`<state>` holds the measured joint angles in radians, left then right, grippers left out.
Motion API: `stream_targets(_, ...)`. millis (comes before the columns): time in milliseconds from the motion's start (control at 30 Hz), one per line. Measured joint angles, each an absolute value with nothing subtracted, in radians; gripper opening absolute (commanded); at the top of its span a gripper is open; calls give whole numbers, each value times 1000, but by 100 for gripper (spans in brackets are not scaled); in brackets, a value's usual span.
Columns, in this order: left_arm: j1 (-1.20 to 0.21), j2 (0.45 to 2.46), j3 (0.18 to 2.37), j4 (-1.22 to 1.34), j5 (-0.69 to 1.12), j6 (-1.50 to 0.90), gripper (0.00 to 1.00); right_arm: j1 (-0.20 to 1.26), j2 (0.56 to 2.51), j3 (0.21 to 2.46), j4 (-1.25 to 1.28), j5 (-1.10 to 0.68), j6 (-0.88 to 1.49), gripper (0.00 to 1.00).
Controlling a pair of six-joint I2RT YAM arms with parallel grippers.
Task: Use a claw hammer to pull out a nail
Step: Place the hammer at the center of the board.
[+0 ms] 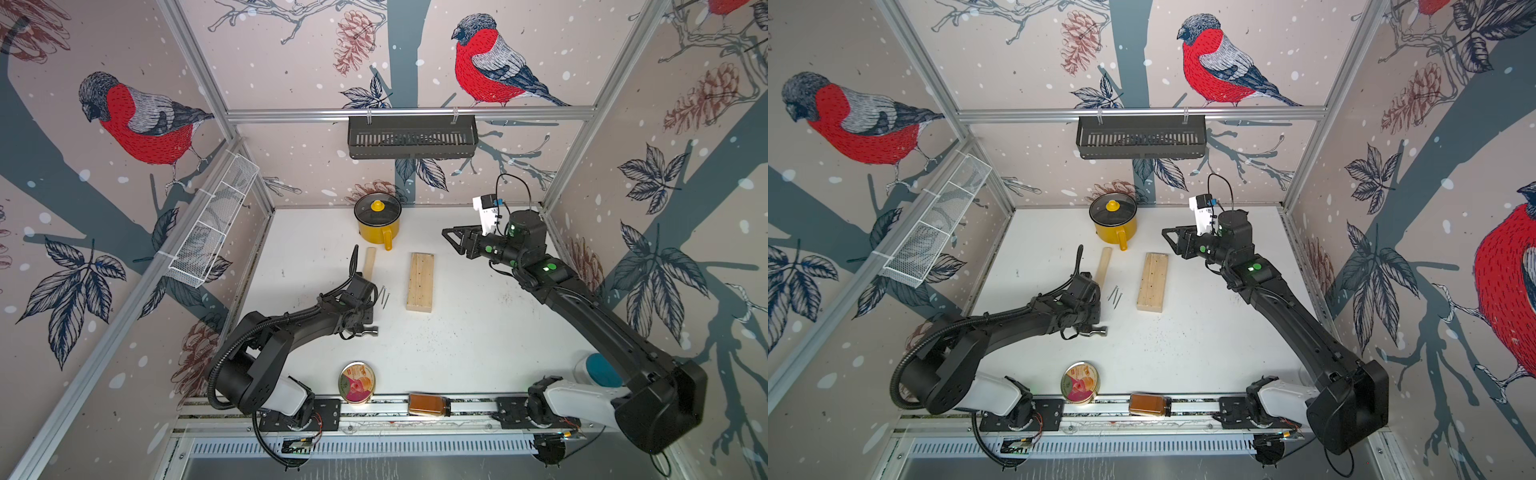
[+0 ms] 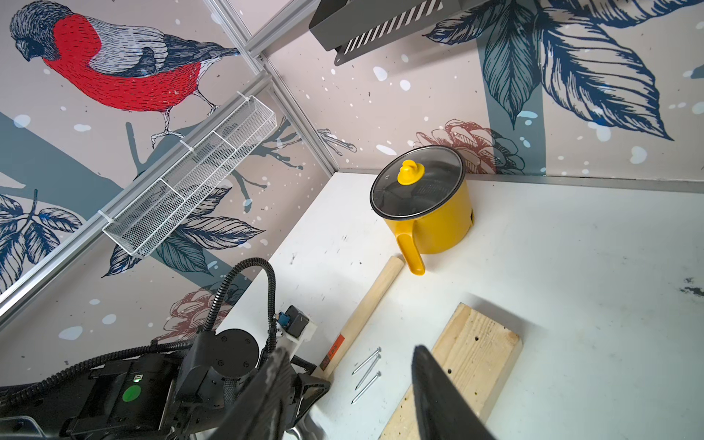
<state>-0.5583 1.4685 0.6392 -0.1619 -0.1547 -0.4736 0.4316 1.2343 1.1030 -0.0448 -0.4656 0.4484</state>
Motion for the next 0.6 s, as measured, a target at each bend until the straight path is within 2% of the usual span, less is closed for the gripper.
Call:
stream_targets(33, -558, 1466, 639, -163, -155, -474, 56, 431, 1234, 1103, -45, -466, 448, 52)
stream_targets(133, -558, 1452, 639, -163, -155, -474, 71, 431, 1234, 1103, -44, -466, 448, 52)
stream_targets(400, -558, 1332, 669, -171, -171, -474, 75, 415, 1222, 1092, -45, -465, 448, 54)
stream_targets(500, -558, 1271, 699, -174, -190, -473, 77, 387, 1208, 1071, -45, -464, 448, 62)
stream_targets(600, -558, 1237, 749, -167, -209, -471, 83, 342, 1204, 1043, -45, -461, 448, 75)
